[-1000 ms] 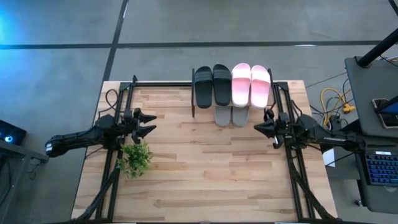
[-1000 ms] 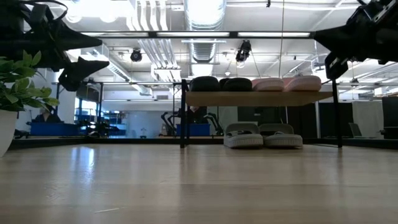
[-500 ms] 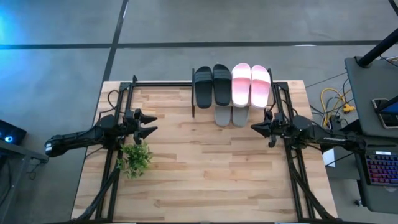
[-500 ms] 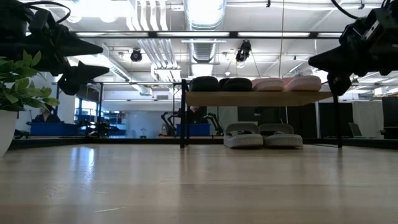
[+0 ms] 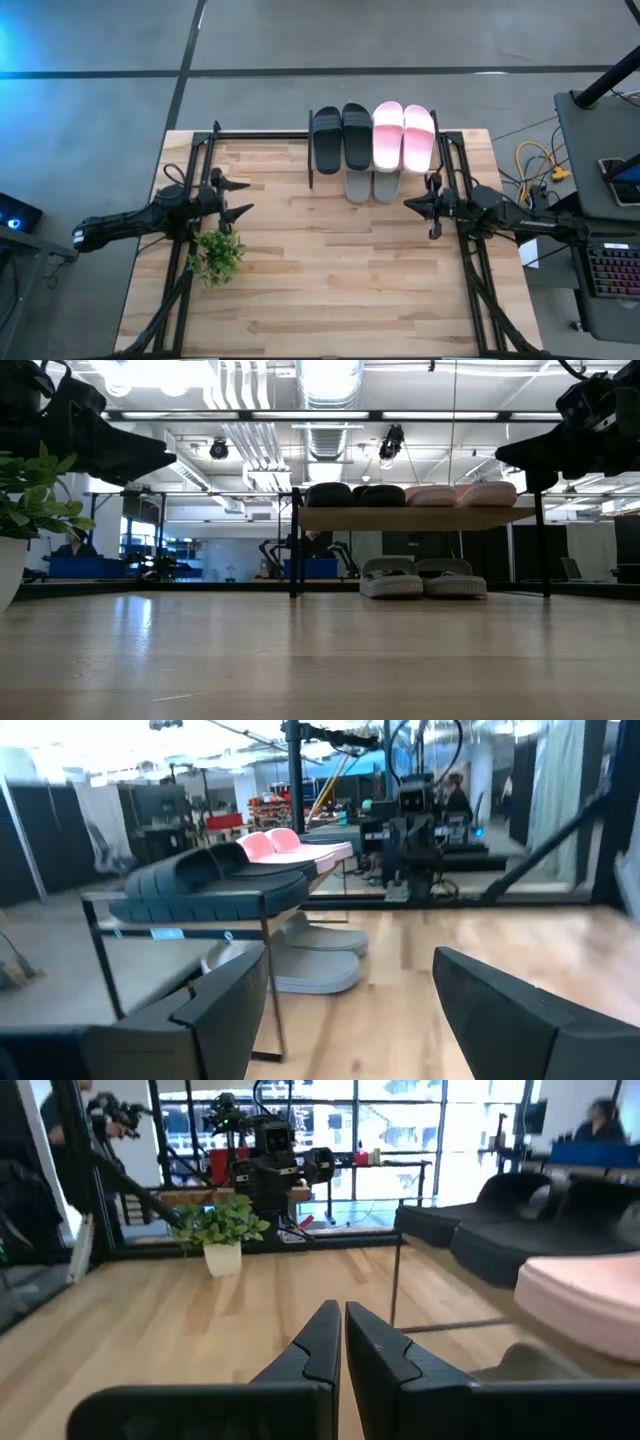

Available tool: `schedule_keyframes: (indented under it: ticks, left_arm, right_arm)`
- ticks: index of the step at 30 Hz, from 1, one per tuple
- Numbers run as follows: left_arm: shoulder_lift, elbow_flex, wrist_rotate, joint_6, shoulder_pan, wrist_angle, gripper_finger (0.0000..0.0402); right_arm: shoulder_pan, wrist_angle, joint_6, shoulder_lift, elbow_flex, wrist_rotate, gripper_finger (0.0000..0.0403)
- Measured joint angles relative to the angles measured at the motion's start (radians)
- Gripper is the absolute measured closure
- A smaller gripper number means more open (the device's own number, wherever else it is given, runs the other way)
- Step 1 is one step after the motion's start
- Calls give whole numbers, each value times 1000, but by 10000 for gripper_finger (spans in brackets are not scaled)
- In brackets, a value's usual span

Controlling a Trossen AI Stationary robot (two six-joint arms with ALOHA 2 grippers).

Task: Pick and place slides into the shelf
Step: Return to Home Position

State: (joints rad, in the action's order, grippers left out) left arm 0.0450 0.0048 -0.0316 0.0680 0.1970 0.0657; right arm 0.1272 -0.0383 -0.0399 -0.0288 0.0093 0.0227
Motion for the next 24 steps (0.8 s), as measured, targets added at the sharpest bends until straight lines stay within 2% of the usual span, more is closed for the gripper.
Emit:
schedule_keyframes:
  ticks: [4,8,12,19,24]
  left_arm:
    - [6,0,0,134,0,2,132]
    - [7,0,0,145,0,2,132]
    - [7,0,0,98,0,1,132]
    - [6,0,1,-61,0,5,132]
    - [10,0,1,-61,0,5,132]
  right_arm:
    - [0,-3,67,0,0,-1,390]
    - [0,1,-2,0,0,50,390]
    - [-1,3,-66,-8,0,152,390]
    - [0,3,-99,-7,0,111,390]
    - [0,4,-148,-7,0,108,390]
